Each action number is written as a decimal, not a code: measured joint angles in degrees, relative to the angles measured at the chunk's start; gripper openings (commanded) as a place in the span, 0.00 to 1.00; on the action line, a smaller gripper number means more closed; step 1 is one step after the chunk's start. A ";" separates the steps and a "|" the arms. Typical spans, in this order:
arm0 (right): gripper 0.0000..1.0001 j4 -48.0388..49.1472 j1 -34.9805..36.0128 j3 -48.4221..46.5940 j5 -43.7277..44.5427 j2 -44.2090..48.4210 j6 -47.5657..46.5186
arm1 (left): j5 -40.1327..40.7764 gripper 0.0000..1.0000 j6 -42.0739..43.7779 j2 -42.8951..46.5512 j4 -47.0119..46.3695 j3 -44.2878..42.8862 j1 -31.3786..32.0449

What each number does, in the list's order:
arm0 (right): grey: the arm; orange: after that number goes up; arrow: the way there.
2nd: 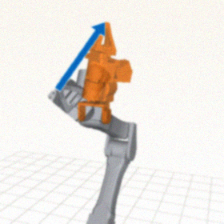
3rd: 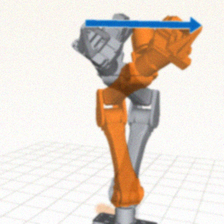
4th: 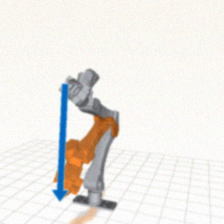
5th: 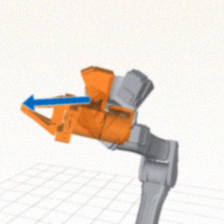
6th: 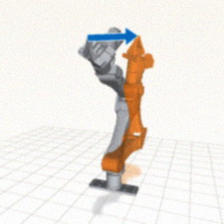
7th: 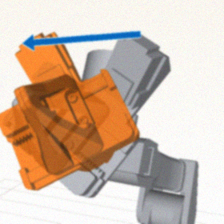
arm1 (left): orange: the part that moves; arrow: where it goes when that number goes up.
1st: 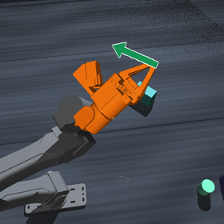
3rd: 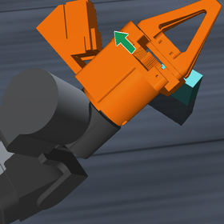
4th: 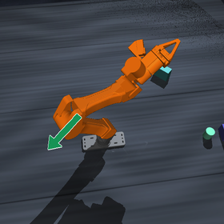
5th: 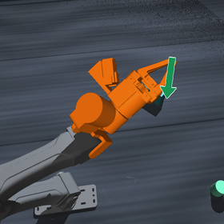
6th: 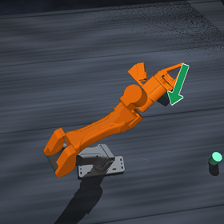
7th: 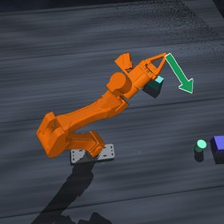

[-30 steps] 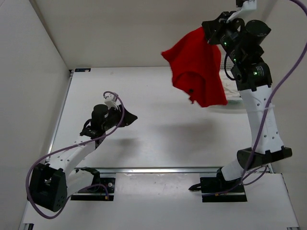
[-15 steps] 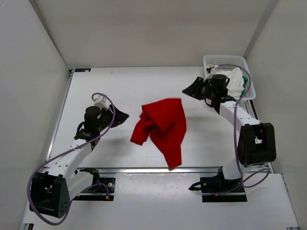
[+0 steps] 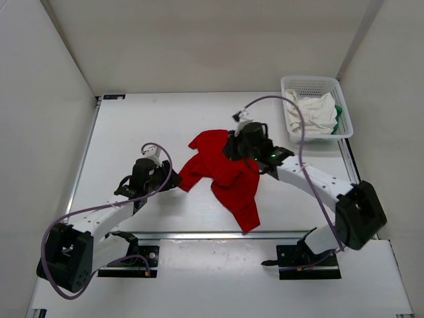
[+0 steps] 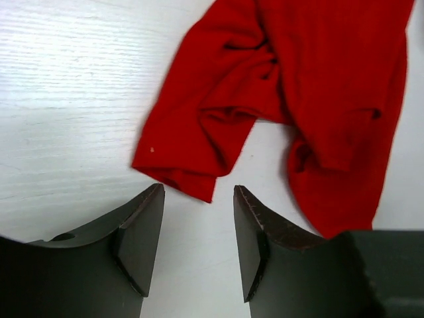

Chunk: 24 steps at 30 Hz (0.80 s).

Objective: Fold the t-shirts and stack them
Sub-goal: Flatten out the tshirt

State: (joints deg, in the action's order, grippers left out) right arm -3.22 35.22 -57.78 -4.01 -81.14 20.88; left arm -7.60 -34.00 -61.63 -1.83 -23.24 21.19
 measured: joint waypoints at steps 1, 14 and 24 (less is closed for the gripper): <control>0.26 -0.87 2.01 -0.31 1.07 -1.95 -1.03 | 0.26 0.57 0.02 -0.55 0.02 0.13 -0.11; 0.40 -10.73 7.23 -38.62 14.45 -39.23 -13.66 | 3.30 0.90 1.18 -7.15 -1.64 0.22 -0.98; 0.37 -19.71 9.40 -57.66 16.70 -55.76 -19.89 | 2.10 0.62 1.03 -8.87 -3.32 0.55 -5.11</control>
State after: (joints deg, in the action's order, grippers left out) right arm -22.94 44.62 -115.44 12.69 -136.90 0.99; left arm -5.50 -32.97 -70.50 -5.15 -22.70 16.08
